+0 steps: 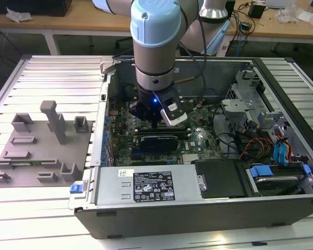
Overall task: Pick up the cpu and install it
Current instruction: 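Install the second cpu locking lever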
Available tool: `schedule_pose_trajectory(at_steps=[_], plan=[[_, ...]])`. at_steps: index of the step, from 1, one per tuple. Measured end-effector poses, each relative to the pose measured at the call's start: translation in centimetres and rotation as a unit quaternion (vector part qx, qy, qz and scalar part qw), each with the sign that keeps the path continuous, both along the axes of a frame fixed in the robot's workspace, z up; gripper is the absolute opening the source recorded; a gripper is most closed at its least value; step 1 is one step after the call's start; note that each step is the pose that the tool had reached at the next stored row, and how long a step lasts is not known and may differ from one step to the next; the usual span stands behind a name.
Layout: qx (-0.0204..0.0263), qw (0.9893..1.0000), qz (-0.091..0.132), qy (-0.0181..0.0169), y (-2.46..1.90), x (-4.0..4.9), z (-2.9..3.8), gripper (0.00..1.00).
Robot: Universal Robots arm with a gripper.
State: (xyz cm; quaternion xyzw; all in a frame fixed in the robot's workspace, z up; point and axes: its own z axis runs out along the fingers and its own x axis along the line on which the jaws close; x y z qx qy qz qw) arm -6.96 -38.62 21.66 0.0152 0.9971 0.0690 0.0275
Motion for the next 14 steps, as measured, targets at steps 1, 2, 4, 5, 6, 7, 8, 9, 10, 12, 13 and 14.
schedule_pose_trajectory(at_steps=[1,2,4,5,6,7,8,9,10,12,13,14], plan=[[0.001,1.0,0.0,-0.0002,-0.03,-0.03,-0.01,0.11],[0.003,1.0,0.0,-0.0005,-0.05,-0.07,-0.05,0.11],[0.0075,1.0,0.001,-0.0011,-0.12,-0.17,-0.18,0.11],[0.0088,1.0,0.001,-0.0013,-0.15,-0.19,-0.23,0.11],[0.0117,0.9999,0.001,-0.0018,-0.2,-0.24,-0.36,0.11],[0.0137,0.9999,0.001,-0.0023,-0.23,-0.3,-0.48,0.11],[0.0153,0.9999,0.001,-0.0026,-0.24,-0.34,-0.56,0.11],[0.017,0.9999,0.001,-0.0028,-0.25,-0.38,-0.62,0.11],[0.019,0.9998,0.001,-0.003,-0.25,-0.43,-0.69,0.11],[0.0232,0.9997,0.001,-0.0038,-0.26,-0.6,-0.84,0.11],[0.0252,0.9997,0.001,-0.0043,-0.26,-0.69,-0.89,0.11],[0.0282,0.9996,0.001,-0.0048,-0.26,-0.82,-0.97,0.11]])
